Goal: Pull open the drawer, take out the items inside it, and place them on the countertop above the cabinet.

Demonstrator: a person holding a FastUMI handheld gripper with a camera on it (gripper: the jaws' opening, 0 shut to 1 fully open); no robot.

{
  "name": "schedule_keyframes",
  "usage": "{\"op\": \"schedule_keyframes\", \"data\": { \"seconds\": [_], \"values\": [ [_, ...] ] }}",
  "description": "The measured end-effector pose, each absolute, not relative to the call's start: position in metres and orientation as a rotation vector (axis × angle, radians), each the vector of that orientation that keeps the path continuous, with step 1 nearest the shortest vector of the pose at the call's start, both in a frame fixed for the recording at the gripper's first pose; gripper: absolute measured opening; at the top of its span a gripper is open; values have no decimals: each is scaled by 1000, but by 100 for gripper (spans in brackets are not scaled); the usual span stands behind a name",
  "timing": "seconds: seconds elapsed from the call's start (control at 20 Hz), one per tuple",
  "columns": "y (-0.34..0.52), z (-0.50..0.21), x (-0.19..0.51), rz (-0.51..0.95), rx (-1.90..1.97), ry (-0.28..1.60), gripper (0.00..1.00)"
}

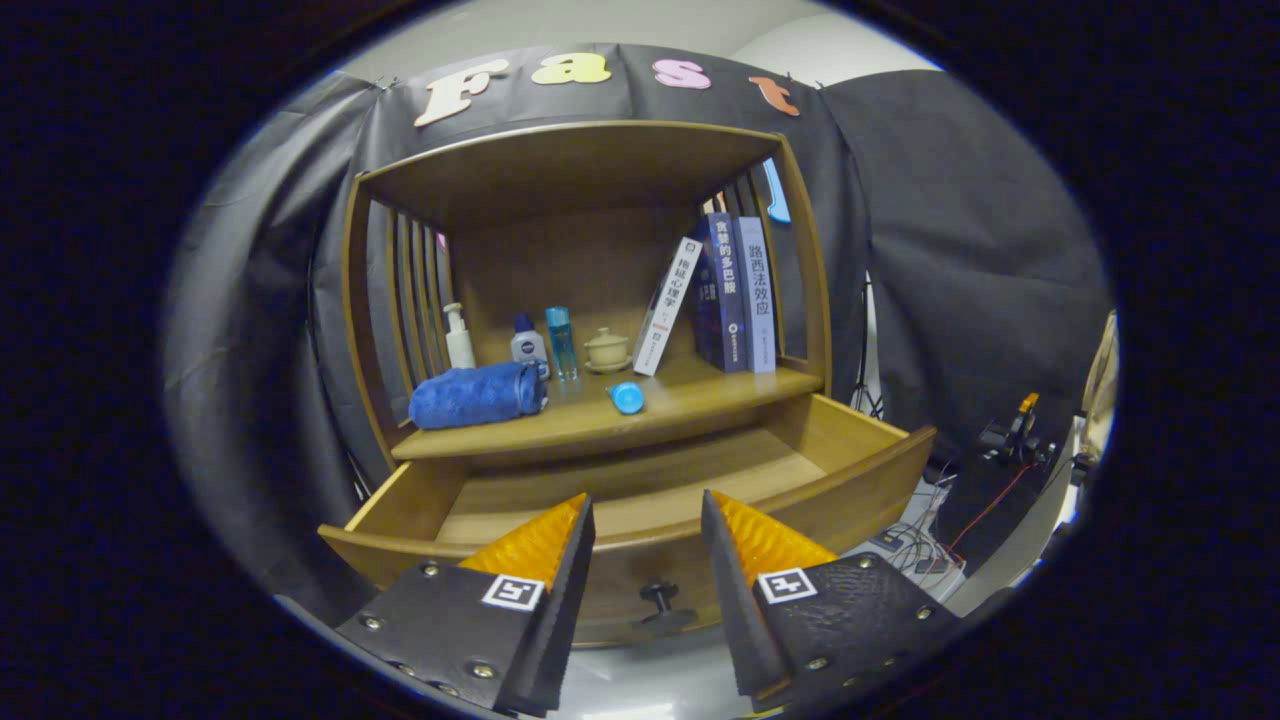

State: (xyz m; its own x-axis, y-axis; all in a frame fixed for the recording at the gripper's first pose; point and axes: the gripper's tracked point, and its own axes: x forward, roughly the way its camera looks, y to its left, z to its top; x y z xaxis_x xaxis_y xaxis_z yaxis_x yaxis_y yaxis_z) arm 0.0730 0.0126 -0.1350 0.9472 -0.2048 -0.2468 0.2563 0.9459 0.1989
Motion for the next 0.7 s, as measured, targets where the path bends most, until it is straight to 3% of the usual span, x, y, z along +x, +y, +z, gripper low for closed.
{"op": "schedule_keyframes", "data": {
  "seconds": [0.7],
  "values": [
    [37, -197, 74, -180, 301, 281, 63]
  ]
}}
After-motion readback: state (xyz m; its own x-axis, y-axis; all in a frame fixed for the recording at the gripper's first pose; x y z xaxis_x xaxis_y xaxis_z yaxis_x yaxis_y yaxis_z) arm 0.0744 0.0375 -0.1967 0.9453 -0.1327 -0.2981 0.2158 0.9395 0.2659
